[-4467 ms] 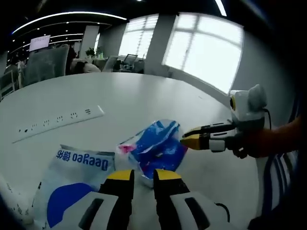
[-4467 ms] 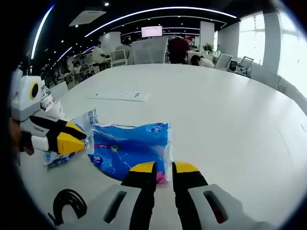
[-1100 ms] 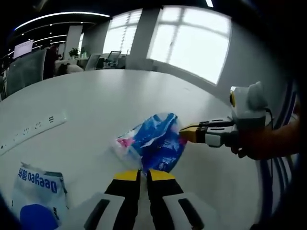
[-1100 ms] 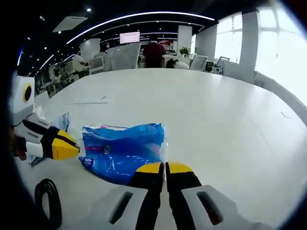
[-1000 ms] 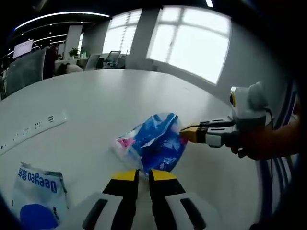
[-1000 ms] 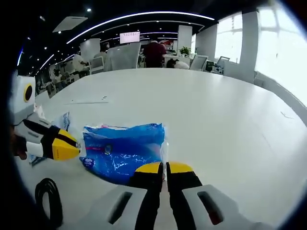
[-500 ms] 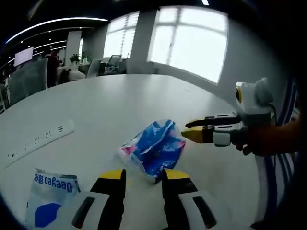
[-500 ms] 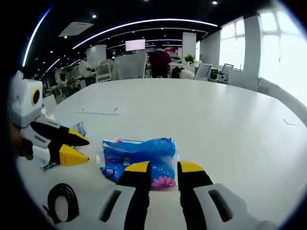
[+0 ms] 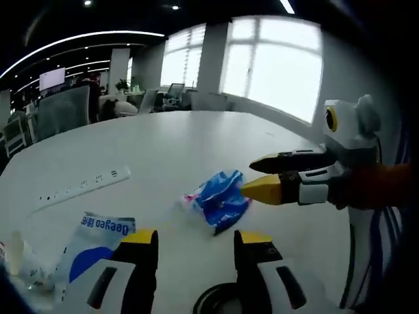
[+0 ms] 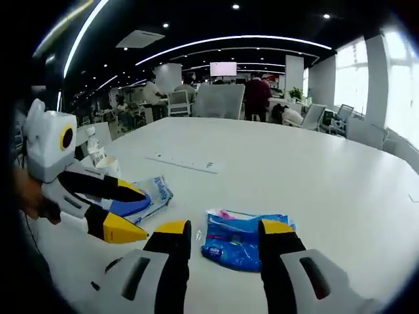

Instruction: Arrange the tabletop items into an orderly group along one side of the table until the central work area is clear of visible clutter.

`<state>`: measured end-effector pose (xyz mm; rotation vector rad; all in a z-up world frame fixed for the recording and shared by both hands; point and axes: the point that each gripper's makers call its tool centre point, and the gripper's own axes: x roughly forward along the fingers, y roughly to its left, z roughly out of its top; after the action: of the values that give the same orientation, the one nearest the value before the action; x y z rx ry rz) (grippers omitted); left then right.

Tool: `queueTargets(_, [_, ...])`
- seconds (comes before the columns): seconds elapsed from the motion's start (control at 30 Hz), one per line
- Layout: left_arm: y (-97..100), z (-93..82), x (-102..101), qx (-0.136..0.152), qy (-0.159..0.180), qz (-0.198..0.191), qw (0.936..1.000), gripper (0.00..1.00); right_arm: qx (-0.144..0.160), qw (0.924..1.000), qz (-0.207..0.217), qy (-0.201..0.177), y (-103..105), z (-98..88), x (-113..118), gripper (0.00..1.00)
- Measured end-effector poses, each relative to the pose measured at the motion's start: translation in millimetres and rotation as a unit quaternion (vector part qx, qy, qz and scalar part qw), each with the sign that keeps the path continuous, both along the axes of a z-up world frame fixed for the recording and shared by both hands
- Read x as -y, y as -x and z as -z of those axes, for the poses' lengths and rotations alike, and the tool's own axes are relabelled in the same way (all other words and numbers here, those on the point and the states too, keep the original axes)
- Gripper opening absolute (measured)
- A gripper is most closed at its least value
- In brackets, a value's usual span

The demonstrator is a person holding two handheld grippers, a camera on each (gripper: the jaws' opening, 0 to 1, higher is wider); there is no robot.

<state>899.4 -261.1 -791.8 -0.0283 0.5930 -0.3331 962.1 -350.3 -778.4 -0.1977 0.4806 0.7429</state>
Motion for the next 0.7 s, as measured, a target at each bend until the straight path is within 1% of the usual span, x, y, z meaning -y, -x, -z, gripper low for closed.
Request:
queueTargets(0.07, [5.4,-0.9,-6,0.001,-0.009,-0.007,0.9999,0.46,0.000,0.9999,-0.010,-0.002,4,-4.2,-7,0.40])
queueTargets(0.3, [23.4,0.4,-27,-0.007,-0.008,-0.045,0.9989,0.52,0.000,0.9984,-0.056,-0.011,16,-13.9,-36,0.44])
queueTargets(0.33, [25.0,1.0,-29,-0.007,-0.009,-0.050,0.9987,0.53,-0.002,0.9978,-0.064,-0.016,16,-11.6,-41,0.46])
queueTargets(0.4, [29.5,2.1,-37,-0.007,-0.007,-0.060,0.9982,0.54,-0.003,0.9972,-0.074,-0.014,18,-11.2,-47,0.49])
queueTargets(0.47, [38.3,3.0,-46,-0.008,-0.011,-0.074,0.9972,0.55,-0.006,0.9953,-0.095,-0.013,23,-10.9,-58,0.50])
queueTargets(0.6, [48.3,6.0,-65,-0.013,-0.006,-0.105,0.9943,0.57,-0.010,0.9929,-0.118,-0.012,24,-9.9,-70,0.52])
queueTargets(0.7, [54.2,7.0,-71,-0.013,-0.004,-0.120,0.9927,0.58,-0.011,0.9910,-0.133,-0.009,24,-9.8,-79,0.53])
